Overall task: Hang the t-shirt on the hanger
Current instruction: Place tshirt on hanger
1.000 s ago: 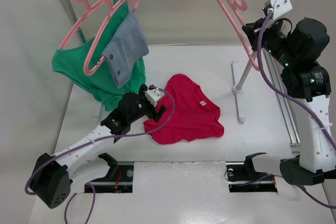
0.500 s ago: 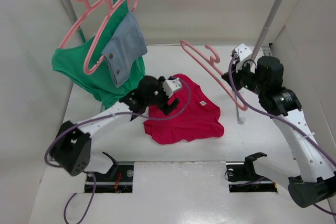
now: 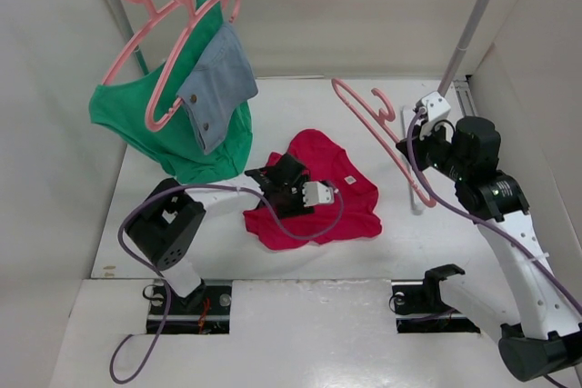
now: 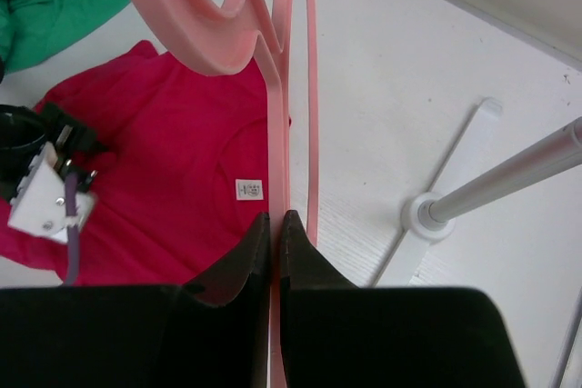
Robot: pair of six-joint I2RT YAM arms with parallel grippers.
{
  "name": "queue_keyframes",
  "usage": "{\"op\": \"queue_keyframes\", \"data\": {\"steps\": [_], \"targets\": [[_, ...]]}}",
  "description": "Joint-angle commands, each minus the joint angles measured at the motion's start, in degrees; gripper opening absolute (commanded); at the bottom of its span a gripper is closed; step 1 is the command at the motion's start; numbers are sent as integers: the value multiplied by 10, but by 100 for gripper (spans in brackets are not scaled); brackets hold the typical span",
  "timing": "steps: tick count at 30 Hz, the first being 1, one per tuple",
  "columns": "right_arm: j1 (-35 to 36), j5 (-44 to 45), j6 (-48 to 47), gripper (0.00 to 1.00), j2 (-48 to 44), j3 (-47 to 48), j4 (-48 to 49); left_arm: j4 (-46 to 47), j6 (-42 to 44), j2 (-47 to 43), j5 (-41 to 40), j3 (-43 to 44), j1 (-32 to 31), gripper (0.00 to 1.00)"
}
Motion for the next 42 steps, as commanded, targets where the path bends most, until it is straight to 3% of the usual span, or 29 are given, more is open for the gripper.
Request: {"op": "queue_keyframes", "data": {"steps": [1, 2, 3, 8, 9, 11, 12, 15, 16, 17, 18, 22, 24, 29, 33, 39, 42], "targets": [[-6, -9, -2, 0, 5, 7, 36, -90, 85, -12, -26, -47, 0, 41], [-6, -9, -2, 0, 5, 7, 36, -131, 102, -17, -19, -47, 0, 27], [-6, -9, -2, 0, 5, 13, 36, -156, 125, -37, -11, -56, 7, 3], [-6, -9, -8, 0, -6, 19, 16, -368, 376, -165, 3, -119, 61, 0], [-6, -9, -8, 0, -6, 19, 16, -381, 434, -190, -7, -129, 61, 0], [-6, -9, -8, 0, -11, 12, 11, -382, 452, -252, -7, -136, 61, 8], [-11, -9, -8, 0, -11, 12, 11, -344, 442, -268, 16, -141, 61, 22], [-11, -20, -8, 0, -11, 7, 11, -205, 284, -295, 65, -141, 67, 48], [-11, -25, -8, 0, -11, 7, 11, -85, 218, -295, 65, -131, 67, 56], [-11, -25, -8, 0, -16, 7, 16, -39, 107, -284, 65, -121, 67, 56], [-11, -25, -8, 0, -17, 7, 16, 24, 58, -271, 70, -91, 67, 56], [-11, -25, -2, 0, -23, 2, 11, 61, -122, -167, 78, 3, 67, 55], [-11, -25, -2, 0, -28, 2, 11, 68, -165, -103, 66, 32, 67, 53], [-11, -20, 4, 0, -48, -3, 5, 54, -211, -10, -33, 101, 67, 53], [-11, -15, 4, 0, -54, -9, -5, 46, -198, 11, -25, 107, 67, 53], [-11, -15, 4, 0, -54, -3, -10, 36, -198, 58, -117, 100, 48, 50], [-11, -15, 4, 0, -54, 3, -16, 7, -198, 77, -122, 107, 48, 48]]}}
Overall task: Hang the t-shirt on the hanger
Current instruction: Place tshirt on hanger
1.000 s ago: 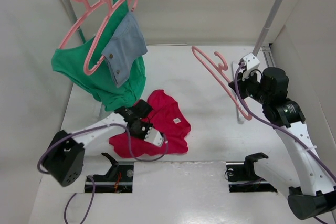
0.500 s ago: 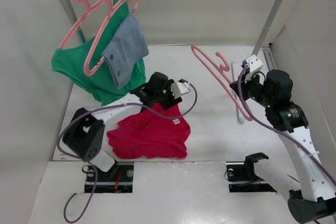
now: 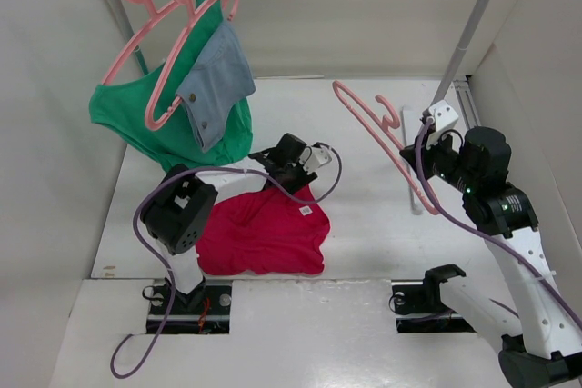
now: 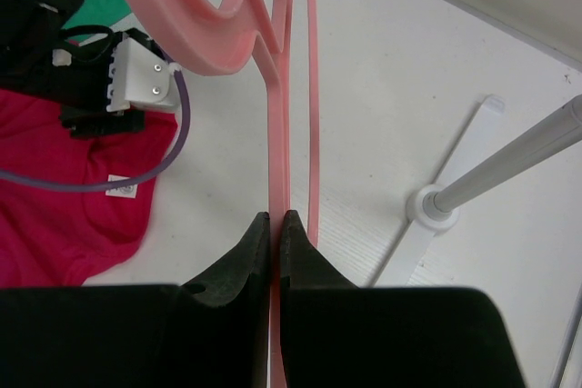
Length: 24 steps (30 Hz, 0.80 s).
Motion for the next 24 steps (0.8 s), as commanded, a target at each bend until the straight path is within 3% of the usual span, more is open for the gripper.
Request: {"op": "queue_keyframes", "data": {"steps": [1, 4, 8, 17, 19, 21, 24], "targets": [[-3, 5, 4, 0, -6, 13, 12, -33, -11, 13, -36, 20, 0, 47], [-3, 5, -1, 0, -6, 13, 12, -38, -6, 13, -36, 20, 6, 38], [-3, 5, -1, 0, -11, 13, 12, -51, -6, 13, -23, 42, 12, 15], [-3, 5, -1, 0, -11, 13, -6, -89, -30, 0, 0, 81, 17, 20], [-3, 5, -1, 0, -16, 13, -6, -84, -30, 0, 0, 81, 17, 18], [-3, 5, -1, 0, -16, 13, -6, -78, -23, 0, 0, 75, 17, 1], [-3, 5, -1, 0, -16, 13, -12, -73, -9, 0, -5, 62, 17, 0]]}}
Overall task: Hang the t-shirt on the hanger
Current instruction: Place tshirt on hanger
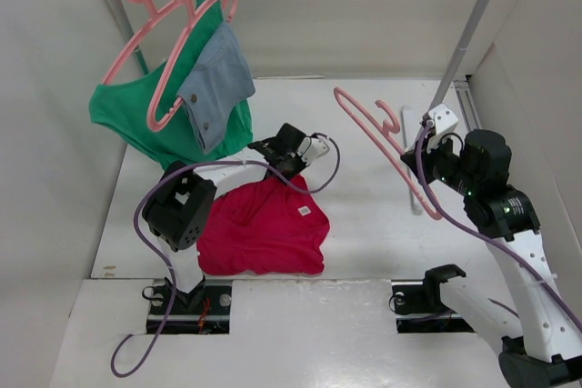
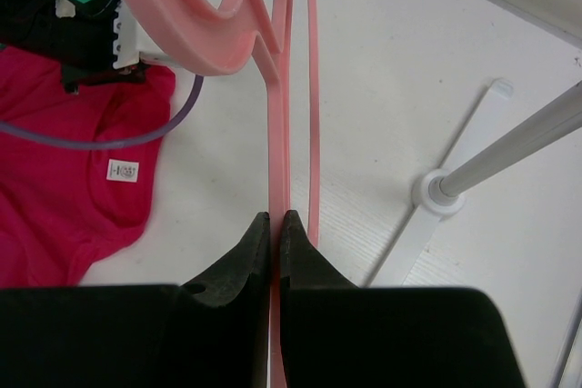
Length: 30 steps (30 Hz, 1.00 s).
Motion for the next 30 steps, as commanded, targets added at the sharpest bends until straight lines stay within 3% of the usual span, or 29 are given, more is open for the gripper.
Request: {"op": "queue_keyframes", "data": {"steps": [1, 9, 14, 20, 30], "targets": [[-3, 5, -1, 0, -9, 13, 7, 2, 8, -19, 2, -2, 7, 0], [-3, -171, -20, 0, -17, -34, -94, -5, -26, -31, 31, 55, 53, 0], [-3, -178, 18, 0, -76, -99, -131, -18, -43, -31, 49, 65, 60, 0], [2, -259, 66, 0, -82, -174, -45, -18, -63, -31, 72, 70, 60, 0], [7, -258, 87, 0, -76, -194, 17, -34, -63, -31, 72, 87, 55, 0]]}}
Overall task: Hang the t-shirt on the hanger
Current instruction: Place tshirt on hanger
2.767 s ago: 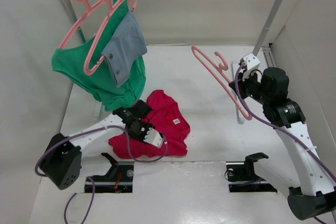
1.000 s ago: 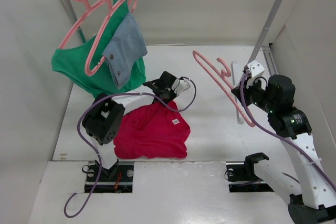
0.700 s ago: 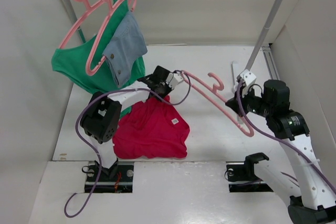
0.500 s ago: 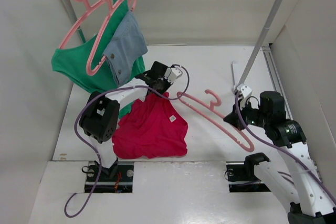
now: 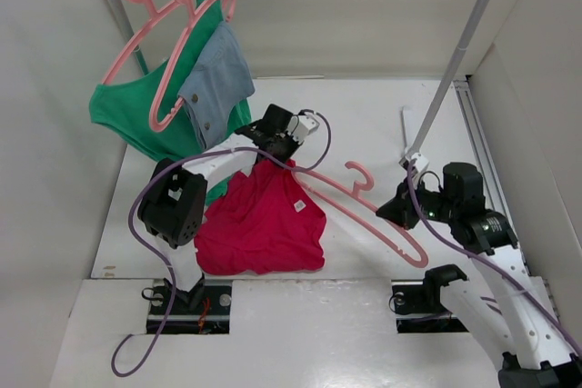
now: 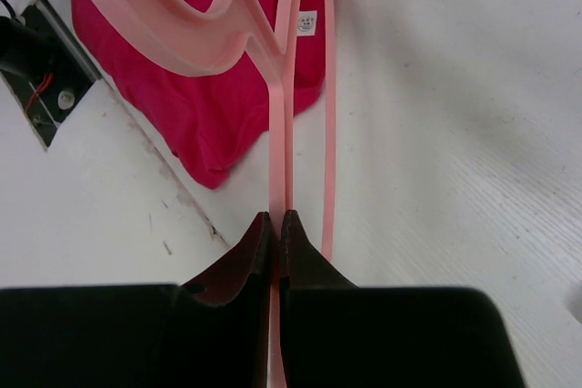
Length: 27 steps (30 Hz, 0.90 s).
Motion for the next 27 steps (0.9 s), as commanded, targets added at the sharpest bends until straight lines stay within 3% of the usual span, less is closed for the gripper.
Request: {"op": "queue_keyframes", "data": {"steps": [1, 14, 22, 27], "targets": [[9, -20, 19, 0, 6, -5, 73, -9, -10, -30, 9, 27, -3, 0], [32, 27, 42, 0, 20, -15, 84, -35, -4, -36, 28, 49, -3, 0], [48, 21, 93, 0, 40, -52, 221, -74, -40, -53, 52, 87, -9, 0], [79, 21, 105, 0, 72, -40, 259, -84, -53, -59, 64, 108, -25, 0]]}}
